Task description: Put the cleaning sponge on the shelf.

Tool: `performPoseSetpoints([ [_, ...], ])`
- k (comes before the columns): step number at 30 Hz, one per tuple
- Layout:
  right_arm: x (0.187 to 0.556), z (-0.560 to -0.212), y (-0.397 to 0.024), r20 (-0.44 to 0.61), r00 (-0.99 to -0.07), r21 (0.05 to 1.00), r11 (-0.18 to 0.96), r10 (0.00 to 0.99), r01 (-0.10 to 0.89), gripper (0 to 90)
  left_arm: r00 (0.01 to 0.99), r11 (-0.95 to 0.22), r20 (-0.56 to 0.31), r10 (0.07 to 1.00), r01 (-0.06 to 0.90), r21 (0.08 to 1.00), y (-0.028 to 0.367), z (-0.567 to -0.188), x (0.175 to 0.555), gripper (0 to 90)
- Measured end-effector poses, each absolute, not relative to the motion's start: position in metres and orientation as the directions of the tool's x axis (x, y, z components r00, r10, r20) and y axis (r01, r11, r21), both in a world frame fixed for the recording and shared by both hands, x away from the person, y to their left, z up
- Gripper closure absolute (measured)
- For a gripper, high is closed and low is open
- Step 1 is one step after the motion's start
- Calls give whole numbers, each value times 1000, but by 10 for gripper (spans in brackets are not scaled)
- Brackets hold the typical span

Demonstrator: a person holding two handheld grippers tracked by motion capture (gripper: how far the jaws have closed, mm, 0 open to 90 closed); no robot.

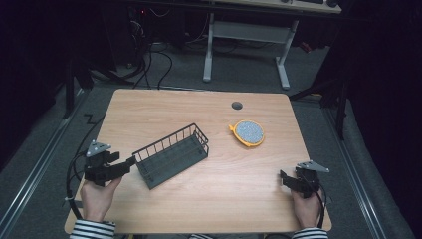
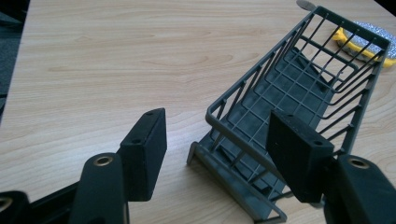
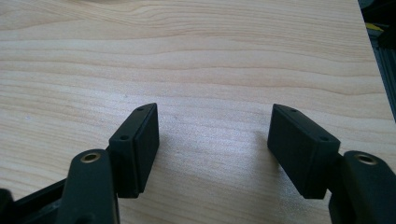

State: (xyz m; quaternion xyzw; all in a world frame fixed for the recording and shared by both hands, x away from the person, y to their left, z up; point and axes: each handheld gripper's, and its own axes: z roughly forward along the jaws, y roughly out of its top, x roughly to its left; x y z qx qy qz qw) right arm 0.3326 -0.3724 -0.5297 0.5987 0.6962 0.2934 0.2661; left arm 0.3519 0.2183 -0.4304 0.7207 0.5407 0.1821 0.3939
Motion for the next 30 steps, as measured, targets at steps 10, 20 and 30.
performPoseSetpoints([
  [10, 333, -530, -373, -23, -145, 726, 116, 989, 678, 340, 352, -140, -140, 925, 661, 737, 209, -437, 370, 434],
  [20, 333, -530, -373, -22, -146, 728, 116, 989, 676, 340, 366, -167, -127, 922, 672, 722, 208, -443, 381, 496],
  [30, 333, -530, -373, -22, -147, 728, 117, 989, 676, 340, 382, -183, -129, 915, 680, 710, 203, -447, 386, 595],
])
